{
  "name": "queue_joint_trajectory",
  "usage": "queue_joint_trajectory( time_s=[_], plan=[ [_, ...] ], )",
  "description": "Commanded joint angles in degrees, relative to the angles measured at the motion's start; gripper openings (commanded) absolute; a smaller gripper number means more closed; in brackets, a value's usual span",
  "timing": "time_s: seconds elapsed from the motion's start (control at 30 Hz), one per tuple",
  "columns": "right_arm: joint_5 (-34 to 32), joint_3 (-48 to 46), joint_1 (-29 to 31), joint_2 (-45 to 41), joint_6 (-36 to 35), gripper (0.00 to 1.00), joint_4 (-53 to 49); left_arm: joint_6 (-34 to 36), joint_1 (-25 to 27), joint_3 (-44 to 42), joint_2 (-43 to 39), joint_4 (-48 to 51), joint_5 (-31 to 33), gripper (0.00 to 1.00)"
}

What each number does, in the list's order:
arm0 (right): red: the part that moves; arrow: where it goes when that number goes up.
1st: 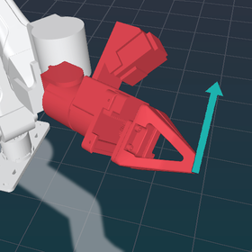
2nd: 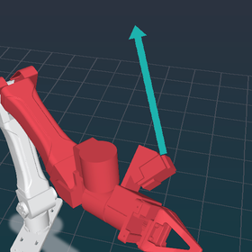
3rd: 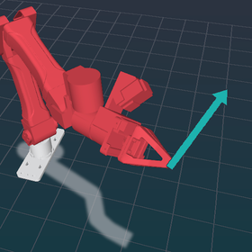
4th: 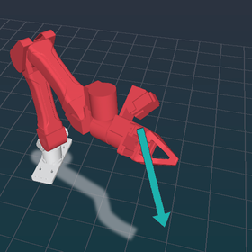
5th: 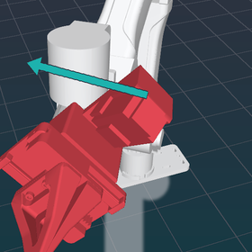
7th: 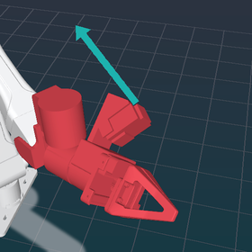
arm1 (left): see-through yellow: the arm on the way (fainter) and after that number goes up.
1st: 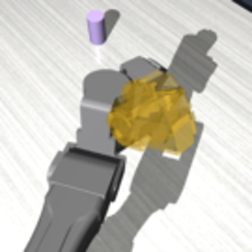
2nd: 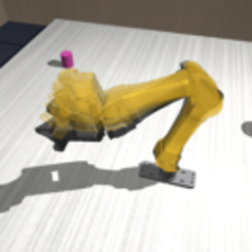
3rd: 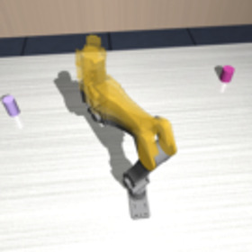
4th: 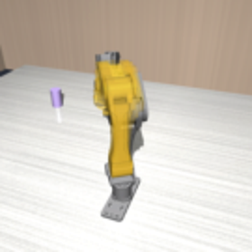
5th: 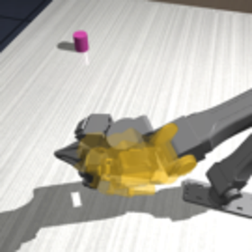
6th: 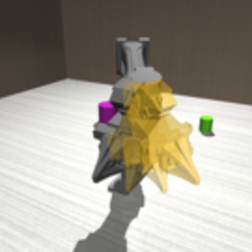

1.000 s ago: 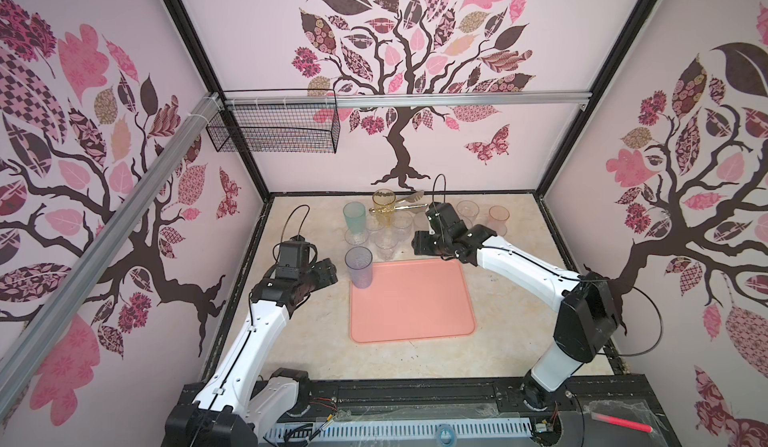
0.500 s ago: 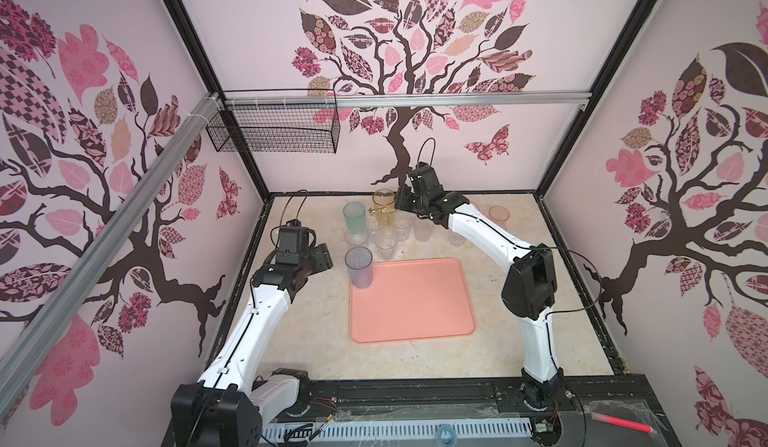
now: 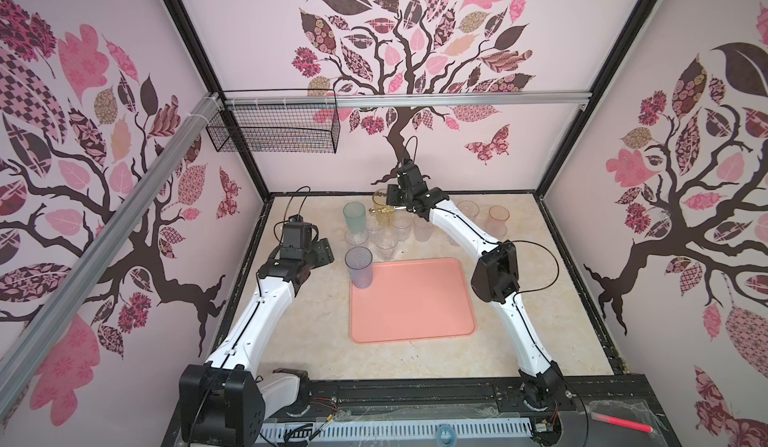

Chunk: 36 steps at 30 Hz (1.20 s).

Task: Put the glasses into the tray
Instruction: 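Reach the right gripper over the amber ribbed glass beside the tongs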

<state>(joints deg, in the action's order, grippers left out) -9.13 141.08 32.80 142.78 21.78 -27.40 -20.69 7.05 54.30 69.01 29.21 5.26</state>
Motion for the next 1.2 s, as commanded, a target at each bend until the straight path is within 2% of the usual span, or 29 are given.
queue_joint_trajectory(
  time_s=[0.0, 0.47, 0.77, 1.03, 1.17],
  plan=[
    [0.10, 2.22, -0.27, 3.33, -2.78, 0.60, 0.32, 0.30, -0.30, 0.68, 0.59, -0.69, -2.20, 0.75],
    [1.02, 3.67, -0.95, 6.53, -3.68, 0.55, 3.13, 0.56, -0.42, 0.55, 0.88, 0.18, -2.73, 0.74],
    [3.63, 3.88, -1.86, 8.08, -1.04, 0.48, 4.04, 0.56, -0.53, 0.39, 1.05, 0.18, -2.67, 0.74],
    [3.15, 2.79, -1.85, 6.68, -0.55, 0.42, 2.98, 0.56, -0.63, 0.35, 0.73, 0.26, -2.45, 0.74],
    [3.49, -1.05, -1.85, 4.09, 0.67, 0.39, 5.03, 0.56, -0.61, 0.29, 0.55, 0.32, -2.29, 0.74]
  ],
)
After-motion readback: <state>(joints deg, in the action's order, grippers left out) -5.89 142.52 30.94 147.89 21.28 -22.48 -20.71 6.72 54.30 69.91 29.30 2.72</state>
